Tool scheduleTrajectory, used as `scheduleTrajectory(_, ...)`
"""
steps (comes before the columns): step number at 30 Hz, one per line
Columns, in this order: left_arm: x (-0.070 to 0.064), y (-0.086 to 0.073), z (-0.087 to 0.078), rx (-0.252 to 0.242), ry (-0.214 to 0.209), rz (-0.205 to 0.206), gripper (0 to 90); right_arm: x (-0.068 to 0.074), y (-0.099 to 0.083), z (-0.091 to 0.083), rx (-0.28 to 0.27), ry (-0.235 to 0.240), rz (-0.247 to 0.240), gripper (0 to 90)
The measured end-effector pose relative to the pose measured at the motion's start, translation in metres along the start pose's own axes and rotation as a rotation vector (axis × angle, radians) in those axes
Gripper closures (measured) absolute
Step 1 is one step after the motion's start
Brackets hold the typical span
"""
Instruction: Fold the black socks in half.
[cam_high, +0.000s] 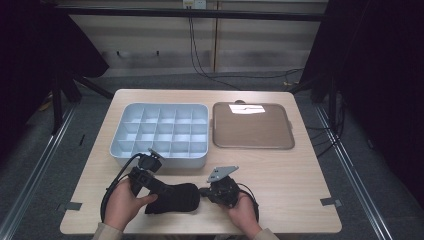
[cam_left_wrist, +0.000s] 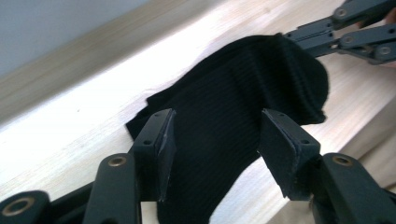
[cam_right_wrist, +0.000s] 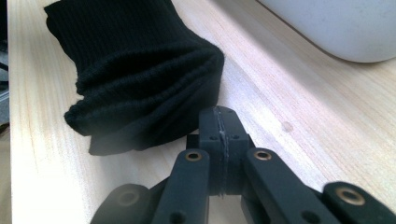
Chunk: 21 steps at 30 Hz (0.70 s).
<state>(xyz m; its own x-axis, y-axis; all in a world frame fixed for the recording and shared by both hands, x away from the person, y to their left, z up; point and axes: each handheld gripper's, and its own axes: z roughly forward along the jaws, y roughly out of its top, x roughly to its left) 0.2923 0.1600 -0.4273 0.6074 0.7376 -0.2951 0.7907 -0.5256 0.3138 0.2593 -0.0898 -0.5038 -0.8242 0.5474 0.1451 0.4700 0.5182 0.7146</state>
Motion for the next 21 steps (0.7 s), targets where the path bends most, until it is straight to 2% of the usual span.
scheduleTrajectory(1, 0.001, -0.001, 0.000, 0.010, 0.007, 0.006, 45.5, 0.000, 0.000, 0.000, -0.001, 0.003, -0.002, 89.6)
scheduleTrajectory(10, 0.009, -0.009, 0.001, 0.012, 0.032, -0.026, 45.4, -0.001, 0.000, 0.000, -0.003, 0.008, -0.001, 89.6)
scheduleTrajectory(21, 0.020, -0.019, 0.003, 0.000, 0.044, -0.043, 45.4, -0.002, 0.000, 0.000, 0.001, 0.019, -0.033, 89.9)
